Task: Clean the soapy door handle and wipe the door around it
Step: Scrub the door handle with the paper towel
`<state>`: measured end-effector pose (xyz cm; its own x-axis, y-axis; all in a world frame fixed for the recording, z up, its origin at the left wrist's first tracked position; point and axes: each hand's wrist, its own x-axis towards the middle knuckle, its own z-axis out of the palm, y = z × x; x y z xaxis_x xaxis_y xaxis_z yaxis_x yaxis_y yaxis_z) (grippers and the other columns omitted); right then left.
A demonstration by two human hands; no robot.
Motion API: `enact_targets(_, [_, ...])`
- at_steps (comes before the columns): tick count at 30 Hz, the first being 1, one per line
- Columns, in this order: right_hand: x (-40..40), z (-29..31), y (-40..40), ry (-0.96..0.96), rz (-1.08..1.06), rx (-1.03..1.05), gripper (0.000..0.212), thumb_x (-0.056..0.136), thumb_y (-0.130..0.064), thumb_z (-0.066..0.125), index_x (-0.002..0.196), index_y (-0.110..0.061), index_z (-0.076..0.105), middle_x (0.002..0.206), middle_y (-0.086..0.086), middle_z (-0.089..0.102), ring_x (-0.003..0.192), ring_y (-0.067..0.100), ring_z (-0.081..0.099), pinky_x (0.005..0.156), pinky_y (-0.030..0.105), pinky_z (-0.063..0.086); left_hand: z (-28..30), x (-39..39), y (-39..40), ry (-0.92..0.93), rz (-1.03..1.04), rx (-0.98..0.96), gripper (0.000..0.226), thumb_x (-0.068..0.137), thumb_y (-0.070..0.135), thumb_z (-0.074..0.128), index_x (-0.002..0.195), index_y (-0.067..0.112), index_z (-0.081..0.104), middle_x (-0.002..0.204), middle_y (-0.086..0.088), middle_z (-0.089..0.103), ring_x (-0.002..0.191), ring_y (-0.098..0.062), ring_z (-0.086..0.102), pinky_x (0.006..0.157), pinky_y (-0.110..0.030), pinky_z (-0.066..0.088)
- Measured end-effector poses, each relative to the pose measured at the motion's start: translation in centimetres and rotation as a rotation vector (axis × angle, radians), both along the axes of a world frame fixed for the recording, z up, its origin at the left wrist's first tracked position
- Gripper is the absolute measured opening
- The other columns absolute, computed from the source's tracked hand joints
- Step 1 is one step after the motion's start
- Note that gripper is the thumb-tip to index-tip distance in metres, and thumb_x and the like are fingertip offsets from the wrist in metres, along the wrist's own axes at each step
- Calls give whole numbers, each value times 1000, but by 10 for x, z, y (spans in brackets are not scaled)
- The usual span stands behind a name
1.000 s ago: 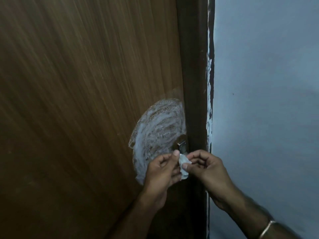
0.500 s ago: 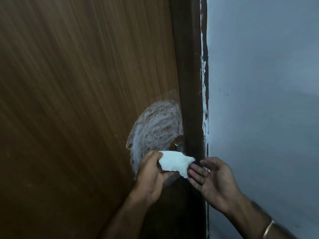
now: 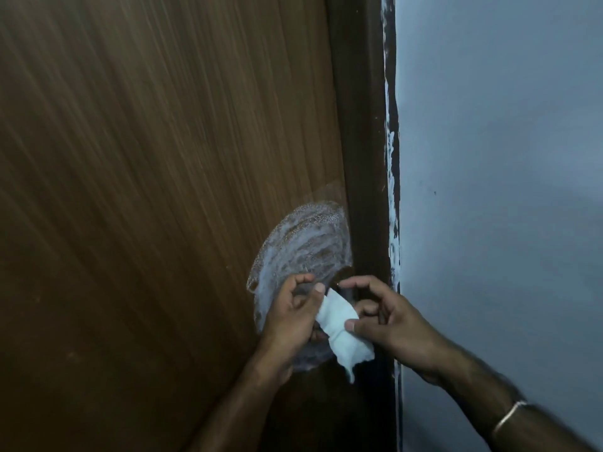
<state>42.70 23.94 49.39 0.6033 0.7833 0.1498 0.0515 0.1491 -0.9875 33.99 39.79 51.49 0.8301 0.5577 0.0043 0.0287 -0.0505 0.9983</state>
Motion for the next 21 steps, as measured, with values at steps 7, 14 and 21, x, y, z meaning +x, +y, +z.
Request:
enact_targets(7, [9,6,1,50,-11,-2,41,81,3,74,118,-14,67,111,6,75,103,24,73,82,31,60,-6,-10,6,86,-206,239,44,78,42,85,120,38,73,117,8,73,104,-9,74,85,-33,64])
enact_targets(14, [18,24,11,-92,-151,-34,22,85,-5,73,104,-17,72,96,1,77,89,18,74,76,31,62,3,7,6,69,-100,432,17,83,46,80,97,37,79,99,11,77,91,-6,74,84,-38,64])
enact_targets(21, [21,27,12,180,-77,164,41,85,6,68,120,-15,62,111,5,75,97,31,74,74,37,62,9,9,-2,-29,-31,-58,30,91,36,74,118,27,64,100,3,81,87,-15,79,67,-29,64])
